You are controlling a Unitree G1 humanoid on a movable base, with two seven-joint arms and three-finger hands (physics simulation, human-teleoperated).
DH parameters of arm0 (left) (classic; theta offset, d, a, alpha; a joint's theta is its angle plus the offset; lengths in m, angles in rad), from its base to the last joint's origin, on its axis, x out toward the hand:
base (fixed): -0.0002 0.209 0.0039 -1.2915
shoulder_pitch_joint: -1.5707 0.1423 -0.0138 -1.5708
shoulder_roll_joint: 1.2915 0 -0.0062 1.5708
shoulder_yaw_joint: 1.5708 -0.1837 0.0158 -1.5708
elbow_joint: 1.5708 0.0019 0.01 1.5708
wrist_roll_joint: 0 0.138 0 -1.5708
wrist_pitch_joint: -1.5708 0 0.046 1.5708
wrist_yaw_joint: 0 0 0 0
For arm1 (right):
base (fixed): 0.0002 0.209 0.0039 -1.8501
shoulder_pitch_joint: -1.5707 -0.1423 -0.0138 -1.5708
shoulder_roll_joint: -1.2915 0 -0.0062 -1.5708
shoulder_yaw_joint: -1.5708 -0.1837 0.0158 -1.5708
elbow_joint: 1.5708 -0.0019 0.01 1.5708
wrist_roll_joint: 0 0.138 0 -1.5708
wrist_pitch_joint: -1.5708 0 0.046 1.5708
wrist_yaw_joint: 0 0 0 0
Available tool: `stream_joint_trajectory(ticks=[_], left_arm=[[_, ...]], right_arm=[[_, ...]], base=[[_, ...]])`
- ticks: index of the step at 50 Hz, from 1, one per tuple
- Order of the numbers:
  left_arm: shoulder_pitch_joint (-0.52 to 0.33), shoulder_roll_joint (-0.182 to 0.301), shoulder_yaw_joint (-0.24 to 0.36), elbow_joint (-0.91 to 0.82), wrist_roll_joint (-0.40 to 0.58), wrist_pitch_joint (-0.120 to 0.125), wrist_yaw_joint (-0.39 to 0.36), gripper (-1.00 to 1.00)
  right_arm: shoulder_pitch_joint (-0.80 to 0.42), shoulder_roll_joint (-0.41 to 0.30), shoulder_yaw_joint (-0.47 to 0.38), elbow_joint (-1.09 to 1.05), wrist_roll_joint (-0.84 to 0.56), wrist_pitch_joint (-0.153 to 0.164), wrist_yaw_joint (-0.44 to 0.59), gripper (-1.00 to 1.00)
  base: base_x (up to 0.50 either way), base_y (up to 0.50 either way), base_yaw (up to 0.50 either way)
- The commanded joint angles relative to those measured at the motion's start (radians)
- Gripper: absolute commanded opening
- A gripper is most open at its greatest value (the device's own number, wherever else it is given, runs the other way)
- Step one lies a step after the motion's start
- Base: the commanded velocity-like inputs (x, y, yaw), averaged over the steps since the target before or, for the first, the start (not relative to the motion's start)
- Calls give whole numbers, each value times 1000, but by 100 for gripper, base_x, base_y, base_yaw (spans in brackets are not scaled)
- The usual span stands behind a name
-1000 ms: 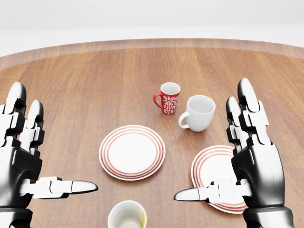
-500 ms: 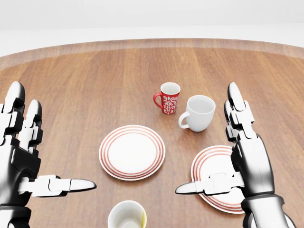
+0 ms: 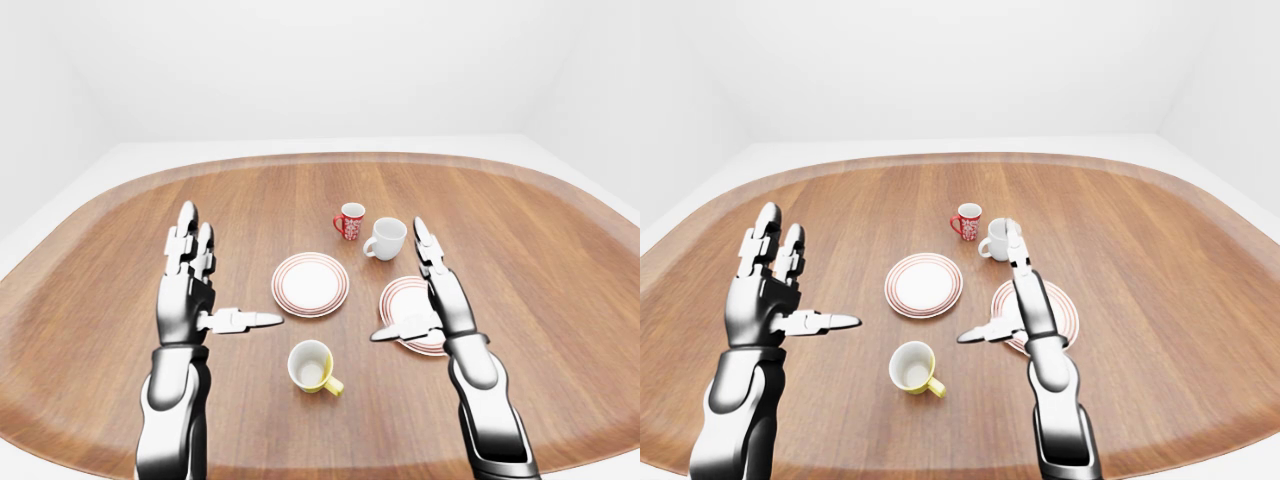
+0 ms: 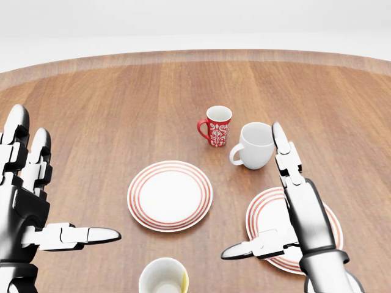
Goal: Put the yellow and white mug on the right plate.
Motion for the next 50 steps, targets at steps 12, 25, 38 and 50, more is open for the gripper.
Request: stream_joint_trajectory(ticks=[12, 25, 38, 50], left_arm=[[-3, 2, 6, 4, 0, 0, 0, 100], [-3, 2, 5, -1, -1, 0, 1, 100], [0, 1, 6, -14, -4, 0, 0, 100], [-3, 2, 9, -10, -6, 0, 0, 100]], right_arm=[[24, 9, 51, 95, -99, 0, -11, 100], [44, 16, 95, 152, -145, -25, -45, 100], [54, 21, 129, 238, -182, -90, -86, 100], [76, 26, 174, 287, -218, -135, -117, 100]], base=[[0, 0, 0], [0, 0, 0], [0, 0, 0], [0, 0, 0]])
